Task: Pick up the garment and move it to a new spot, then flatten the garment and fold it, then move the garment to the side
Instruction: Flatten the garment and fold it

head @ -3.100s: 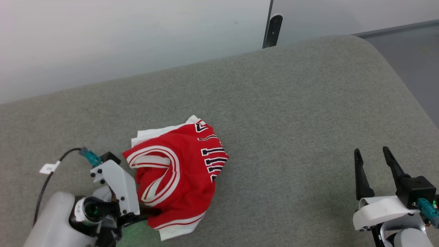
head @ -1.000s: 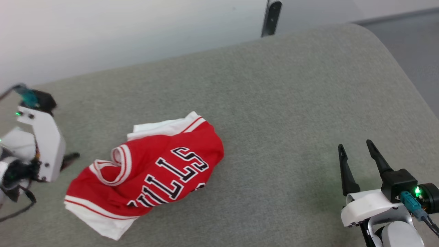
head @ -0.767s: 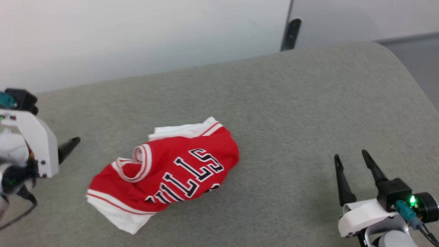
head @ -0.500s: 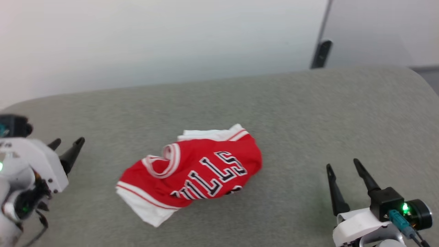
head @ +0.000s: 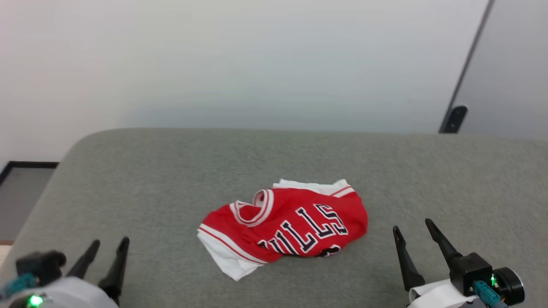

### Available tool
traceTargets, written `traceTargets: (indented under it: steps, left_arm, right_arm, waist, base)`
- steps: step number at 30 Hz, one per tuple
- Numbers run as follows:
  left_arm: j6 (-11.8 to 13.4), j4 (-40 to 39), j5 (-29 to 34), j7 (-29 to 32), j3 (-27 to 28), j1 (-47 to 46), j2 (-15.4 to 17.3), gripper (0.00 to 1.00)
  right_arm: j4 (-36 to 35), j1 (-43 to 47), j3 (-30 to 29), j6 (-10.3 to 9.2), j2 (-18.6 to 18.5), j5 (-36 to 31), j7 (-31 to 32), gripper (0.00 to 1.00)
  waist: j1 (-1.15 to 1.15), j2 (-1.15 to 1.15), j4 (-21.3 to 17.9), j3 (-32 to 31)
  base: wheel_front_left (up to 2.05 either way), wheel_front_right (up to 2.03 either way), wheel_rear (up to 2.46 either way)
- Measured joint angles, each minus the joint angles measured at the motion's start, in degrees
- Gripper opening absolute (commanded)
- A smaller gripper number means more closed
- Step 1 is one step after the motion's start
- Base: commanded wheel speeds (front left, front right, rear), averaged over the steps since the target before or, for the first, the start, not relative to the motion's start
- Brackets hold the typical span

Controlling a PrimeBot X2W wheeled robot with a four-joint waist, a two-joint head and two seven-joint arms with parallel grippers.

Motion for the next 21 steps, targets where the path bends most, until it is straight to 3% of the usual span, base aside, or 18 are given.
traceTargets:
  steps: [6,10,16,21]
  left_arm:
    - [2.7,-5.1,9.8,-0.6,5.9,6.0,-2.8,1.0]
    - [0.9,-8.5,16.8,-0.7,9.1,9.7,-5.4,1.0]
    - [-0.7,-9.7,20.2,-0.7,13.2,12.4,-8.7,1.0]
    - [-2.0,-10.8,22.2,-0.7,15.3,12.9,-12.5,1.0]
  right_arm:
    - [0.4,1.3,-0.8,0.0,0.0,0.8,0.0,1.0]
    - [1.9,2.1,-0.9,0.0,-0.1,2.3,0.0,1.0]
    - [5.4,1.4,-0.6,0.0,-0.1,2.9,0.4,1.0]
    - [9.3,-6.2,-0.6,0.0,0.0,1.9,6.0,1.0]
  waist:
    - [0.0,0.0,3.1,-2.2]
    - [0.0,0.0,5.5,-3.4]
    - [0.0,0.0,8.9,-4.7]
    - [0.0,0.0,12.3,-5.0]
  base:
    - [0.0,0.0,0.0]
    - [0.0,0.0,0.0]
    - [0.0,0.0,0.0]
    - [0.0,0.0,0.0]
